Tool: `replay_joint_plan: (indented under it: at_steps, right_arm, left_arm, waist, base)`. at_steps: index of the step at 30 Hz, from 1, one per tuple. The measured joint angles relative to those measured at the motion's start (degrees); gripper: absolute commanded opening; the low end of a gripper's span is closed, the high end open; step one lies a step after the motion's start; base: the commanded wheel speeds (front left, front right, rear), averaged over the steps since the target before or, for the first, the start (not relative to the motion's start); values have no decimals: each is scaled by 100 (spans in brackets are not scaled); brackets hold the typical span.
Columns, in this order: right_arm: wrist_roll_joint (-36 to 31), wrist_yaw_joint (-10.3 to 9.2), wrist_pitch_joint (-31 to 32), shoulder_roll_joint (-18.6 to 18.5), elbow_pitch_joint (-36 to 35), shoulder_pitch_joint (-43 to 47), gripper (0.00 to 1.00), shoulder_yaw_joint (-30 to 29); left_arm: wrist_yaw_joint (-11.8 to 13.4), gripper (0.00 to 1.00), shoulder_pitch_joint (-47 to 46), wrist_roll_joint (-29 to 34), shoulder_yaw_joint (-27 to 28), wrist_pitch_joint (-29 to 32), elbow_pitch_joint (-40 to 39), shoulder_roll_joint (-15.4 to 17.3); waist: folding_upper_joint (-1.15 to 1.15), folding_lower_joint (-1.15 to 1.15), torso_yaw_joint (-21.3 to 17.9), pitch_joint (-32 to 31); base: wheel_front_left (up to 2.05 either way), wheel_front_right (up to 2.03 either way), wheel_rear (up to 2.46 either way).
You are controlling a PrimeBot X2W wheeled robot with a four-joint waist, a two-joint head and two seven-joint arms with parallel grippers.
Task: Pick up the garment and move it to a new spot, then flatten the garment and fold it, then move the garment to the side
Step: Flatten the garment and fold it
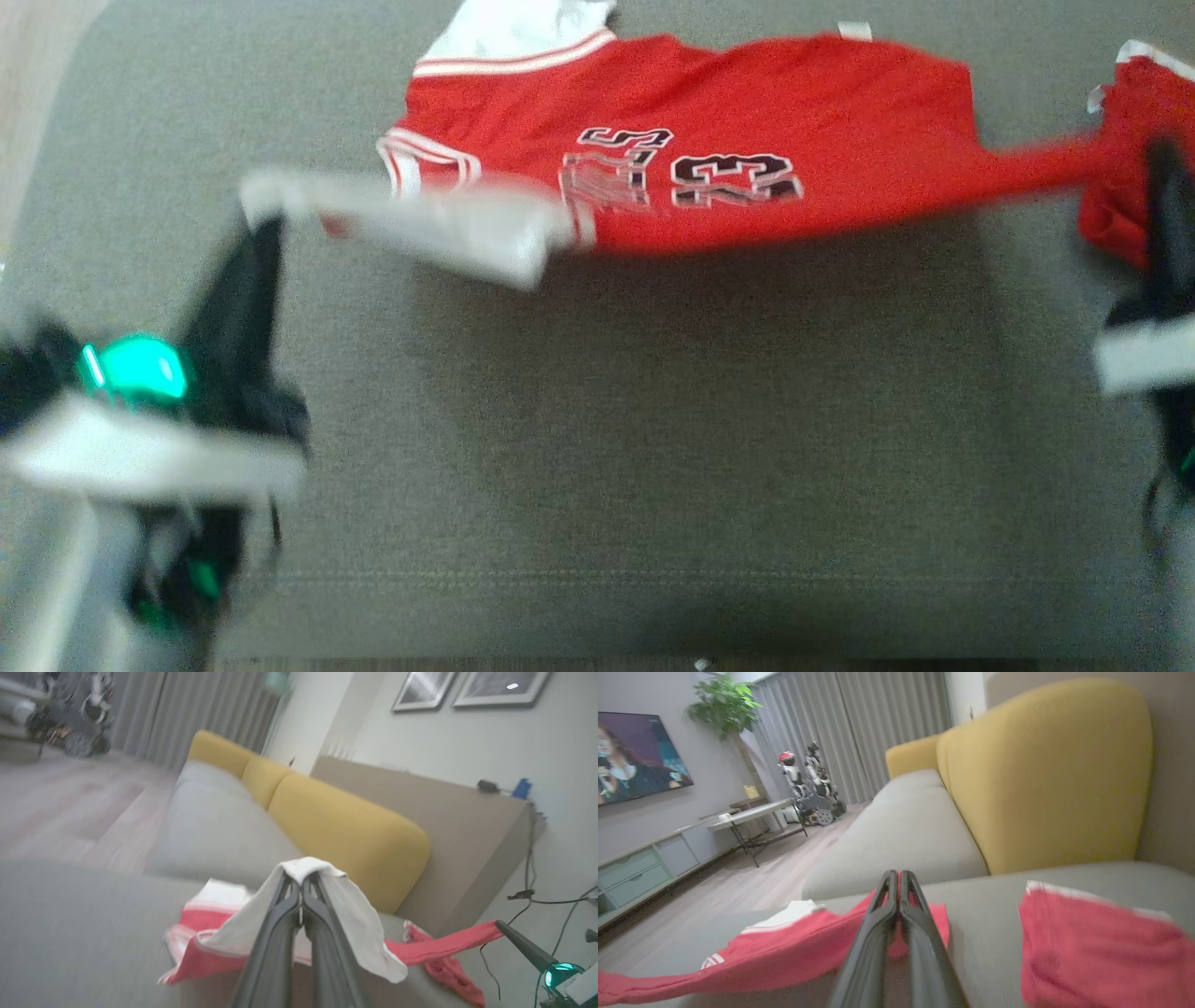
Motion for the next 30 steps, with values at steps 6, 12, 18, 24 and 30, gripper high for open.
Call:
replay_joint_plan:
  at_steps: [6,12,18,24,30]
  right_arm:
    - [-129,0,790,-990,85,-2282,0,463]
    - [275,0,1085,-1528,904,-3836,0,1101]
    - [424,0,1150,-1788,1608,-4705,0,1544]
    - [407,0,1048,-1784,2384,-5492,0,2079]
    - [-64,0,338,-1378,3239,-6763,0,2194]
  left_arm:
    - [-52,0,-2700,119,33,501,655,243]
    - [-102,0,-4672,511,-131,524,1826,245]
    - [-146,0,-5969,881,-366,332,2749,244]
    - [-152,0,-7069,1368,-637,-116,3847,314]
    - [-152,0,-8448,2097,-907,-691,4813,414]
  waist:
    - [0,0,-32,-123]
    - [0,0,-28,-6]
    - [0,0,-8,237]
    - [0,0,-31,688]
    - [0,0,-136,1420]
  base:
    - [0,0,0]
    - [0,0,0]
    - [0,0,0]
    - [0,0,0]
    - [0,0,0]
